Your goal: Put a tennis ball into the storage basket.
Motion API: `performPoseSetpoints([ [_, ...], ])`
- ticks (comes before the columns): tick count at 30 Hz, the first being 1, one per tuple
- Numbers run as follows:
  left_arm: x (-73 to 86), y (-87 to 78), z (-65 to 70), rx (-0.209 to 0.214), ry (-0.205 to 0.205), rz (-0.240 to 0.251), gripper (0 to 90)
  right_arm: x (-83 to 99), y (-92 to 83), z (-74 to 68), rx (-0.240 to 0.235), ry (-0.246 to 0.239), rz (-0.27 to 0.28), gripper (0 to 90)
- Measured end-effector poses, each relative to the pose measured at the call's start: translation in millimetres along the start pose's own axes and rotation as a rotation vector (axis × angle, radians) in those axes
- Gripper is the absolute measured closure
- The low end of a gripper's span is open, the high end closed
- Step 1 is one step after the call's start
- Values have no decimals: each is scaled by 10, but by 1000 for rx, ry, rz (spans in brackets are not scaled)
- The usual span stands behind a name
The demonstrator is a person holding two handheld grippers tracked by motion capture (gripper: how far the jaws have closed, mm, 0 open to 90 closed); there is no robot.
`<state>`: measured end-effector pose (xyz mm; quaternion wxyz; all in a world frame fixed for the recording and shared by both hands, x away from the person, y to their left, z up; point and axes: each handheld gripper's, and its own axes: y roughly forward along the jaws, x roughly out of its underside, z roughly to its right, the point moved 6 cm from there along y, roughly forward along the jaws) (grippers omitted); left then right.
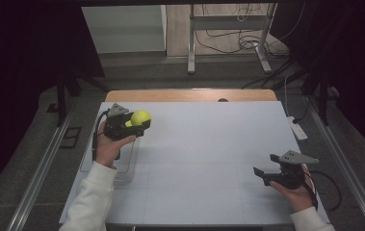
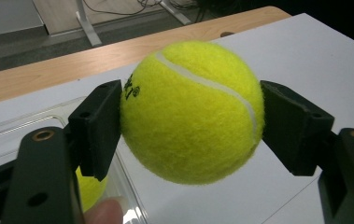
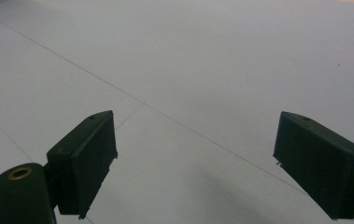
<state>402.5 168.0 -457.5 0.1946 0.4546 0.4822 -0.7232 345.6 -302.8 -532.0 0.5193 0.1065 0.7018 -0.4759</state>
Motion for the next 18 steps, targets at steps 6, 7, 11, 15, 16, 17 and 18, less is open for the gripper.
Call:
performPoseSetpoints([
  [6,7,-31,-64,-10,-14,2,268,0,-1,2,1,0,0,134],
  [7,11,-34,-75,-13,-16,2,268,1,0,2,1,-1,0,134],
  [11,38,-21,-114,-23,-29,-6,268,2,5,1,1,-2,-3,134],
  [15,57,-35,-164,-44,-29,-13,267,3,6,0,1,-3,-4,134],
  [16,59,-43,-178,-48,-30,-12,267,3,6,1,1,-4,-4,134],
  [17,60,-52,-193,-50,-34,-10,268,4,8,2,1,-4,-4,134],
  [18,62,-64,-210,-54,-37,-10,268,4,10,2,-1,-3,-2,134],
])
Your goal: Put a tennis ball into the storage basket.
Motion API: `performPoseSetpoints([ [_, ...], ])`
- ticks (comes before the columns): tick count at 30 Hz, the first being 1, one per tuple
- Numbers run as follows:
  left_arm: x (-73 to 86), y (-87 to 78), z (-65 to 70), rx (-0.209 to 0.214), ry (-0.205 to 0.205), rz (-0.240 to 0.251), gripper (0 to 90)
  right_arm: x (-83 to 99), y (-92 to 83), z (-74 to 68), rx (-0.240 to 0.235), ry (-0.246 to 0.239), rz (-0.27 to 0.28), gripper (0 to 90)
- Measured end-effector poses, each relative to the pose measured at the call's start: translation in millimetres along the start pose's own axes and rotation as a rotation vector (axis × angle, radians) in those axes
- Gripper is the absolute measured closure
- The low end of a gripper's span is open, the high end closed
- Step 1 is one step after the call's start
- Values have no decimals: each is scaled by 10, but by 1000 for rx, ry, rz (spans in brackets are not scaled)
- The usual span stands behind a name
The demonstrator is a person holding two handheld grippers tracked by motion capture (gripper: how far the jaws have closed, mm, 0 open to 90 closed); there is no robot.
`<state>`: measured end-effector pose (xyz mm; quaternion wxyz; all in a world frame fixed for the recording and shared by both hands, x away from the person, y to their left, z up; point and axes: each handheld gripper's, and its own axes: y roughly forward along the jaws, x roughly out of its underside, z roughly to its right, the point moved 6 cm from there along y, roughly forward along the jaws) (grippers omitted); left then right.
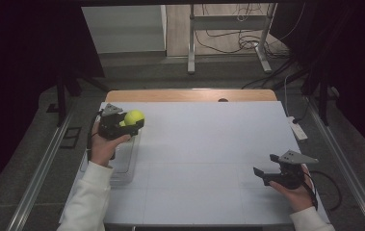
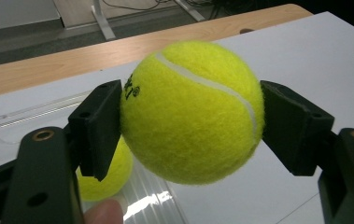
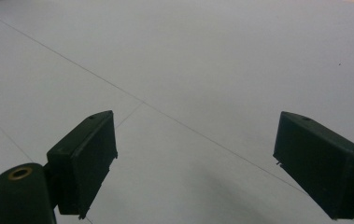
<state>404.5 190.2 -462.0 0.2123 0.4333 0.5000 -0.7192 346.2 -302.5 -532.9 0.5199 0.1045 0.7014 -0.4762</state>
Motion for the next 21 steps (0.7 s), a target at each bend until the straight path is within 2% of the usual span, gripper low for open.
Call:
performPoseSetpoints([
  [21,70,-193,-400,-92,-59,21,267,2,9,-6,2,0,-2,134],
])
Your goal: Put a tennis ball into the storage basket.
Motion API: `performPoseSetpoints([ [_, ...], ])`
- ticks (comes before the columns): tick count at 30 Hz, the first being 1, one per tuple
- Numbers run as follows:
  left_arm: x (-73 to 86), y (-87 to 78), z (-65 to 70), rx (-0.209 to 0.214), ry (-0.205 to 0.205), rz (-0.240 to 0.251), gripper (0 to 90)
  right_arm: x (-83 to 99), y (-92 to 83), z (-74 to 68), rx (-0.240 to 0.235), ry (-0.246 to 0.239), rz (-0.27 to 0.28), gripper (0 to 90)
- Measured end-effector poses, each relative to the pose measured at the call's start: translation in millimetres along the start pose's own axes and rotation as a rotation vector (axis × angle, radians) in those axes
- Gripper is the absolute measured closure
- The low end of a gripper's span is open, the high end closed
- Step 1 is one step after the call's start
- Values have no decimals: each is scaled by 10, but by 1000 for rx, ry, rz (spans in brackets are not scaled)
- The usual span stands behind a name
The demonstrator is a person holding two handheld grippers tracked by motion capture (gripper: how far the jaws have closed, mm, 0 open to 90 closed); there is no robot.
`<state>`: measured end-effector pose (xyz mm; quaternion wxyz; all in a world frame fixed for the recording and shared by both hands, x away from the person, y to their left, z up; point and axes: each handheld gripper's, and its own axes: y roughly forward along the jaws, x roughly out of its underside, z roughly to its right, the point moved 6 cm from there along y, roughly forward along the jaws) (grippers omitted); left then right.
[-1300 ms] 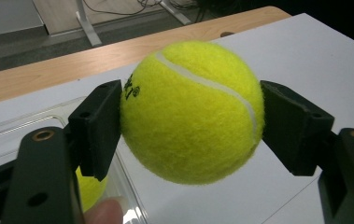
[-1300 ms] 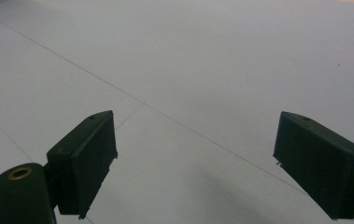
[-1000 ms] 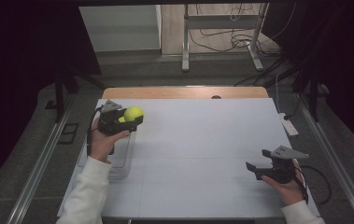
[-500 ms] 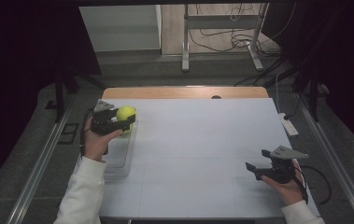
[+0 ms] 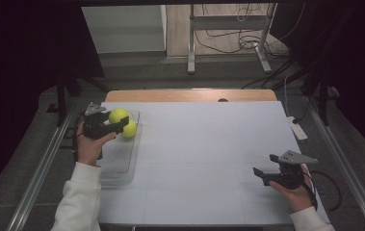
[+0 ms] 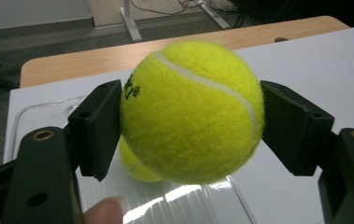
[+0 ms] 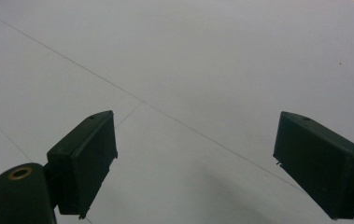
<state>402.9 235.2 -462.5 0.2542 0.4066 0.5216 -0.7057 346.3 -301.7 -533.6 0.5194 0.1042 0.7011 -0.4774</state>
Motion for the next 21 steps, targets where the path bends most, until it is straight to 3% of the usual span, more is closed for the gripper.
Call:
performPoseSetpoints([
  [10,41,-50,-164,-31,-26,-7,267,1,0,0,0,-1,-1,134],
  [21,100,-34,-211,-45,-30,-33,267,0,2,2,-1,-1,-2,134],
])
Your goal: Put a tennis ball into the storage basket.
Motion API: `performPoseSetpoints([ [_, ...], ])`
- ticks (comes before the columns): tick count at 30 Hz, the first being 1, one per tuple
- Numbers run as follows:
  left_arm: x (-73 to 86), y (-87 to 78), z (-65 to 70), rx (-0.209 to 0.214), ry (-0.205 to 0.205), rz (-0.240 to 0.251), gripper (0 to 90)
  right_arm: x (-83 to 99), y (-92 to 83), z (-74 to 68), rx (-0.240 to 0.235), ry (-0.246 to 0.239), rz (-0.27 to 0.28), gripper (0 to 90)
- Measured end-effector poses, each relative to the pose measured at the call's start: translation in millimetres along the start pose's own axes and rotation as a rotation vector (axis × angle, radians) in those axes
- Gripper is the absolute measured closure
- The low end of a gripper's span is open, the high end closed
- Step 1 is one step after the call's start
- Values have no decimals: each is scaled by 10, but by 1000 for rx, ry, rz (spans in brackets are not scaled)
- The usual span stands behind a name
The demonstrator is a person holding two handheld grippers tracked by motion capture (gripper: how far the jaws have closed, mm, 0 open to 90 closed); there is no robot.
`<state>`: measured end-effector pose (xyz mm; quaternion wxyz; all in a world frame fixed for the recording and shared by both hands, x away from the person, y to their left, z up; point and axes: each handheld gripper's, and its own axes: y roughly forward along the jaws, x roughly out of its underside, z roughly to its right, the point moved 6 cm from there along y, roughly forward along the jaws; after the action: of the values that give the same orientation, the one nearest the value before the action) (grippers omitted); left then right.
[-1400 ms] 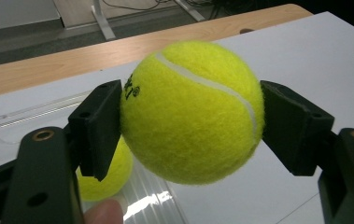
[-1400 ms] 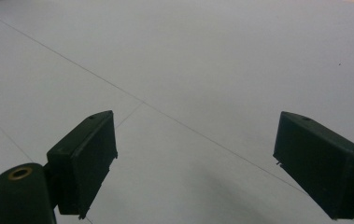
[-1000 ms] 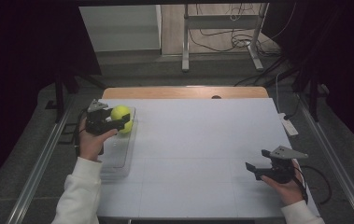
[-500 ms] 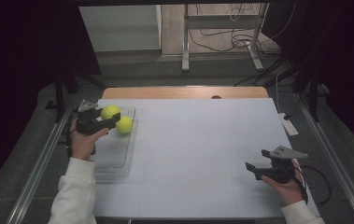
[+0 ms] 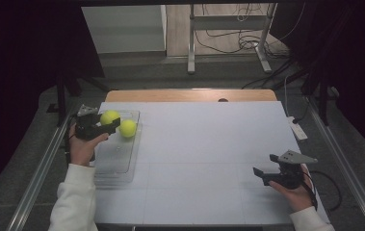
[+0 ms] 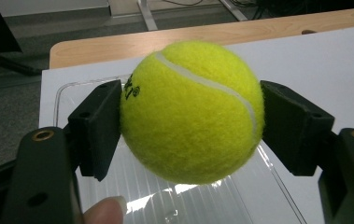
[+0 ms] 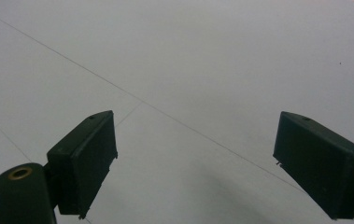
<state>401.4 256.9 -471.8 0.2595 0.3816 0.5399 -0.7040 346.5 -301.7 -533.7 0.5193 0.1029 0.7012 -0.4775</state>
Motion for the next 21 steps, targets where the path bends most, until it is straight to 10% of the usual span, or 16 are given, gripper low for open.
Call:
performPoseSetpoints([
  [21,129,29,-62,-19,4,-63,266,0,6,1,-1,1,0,135],
])
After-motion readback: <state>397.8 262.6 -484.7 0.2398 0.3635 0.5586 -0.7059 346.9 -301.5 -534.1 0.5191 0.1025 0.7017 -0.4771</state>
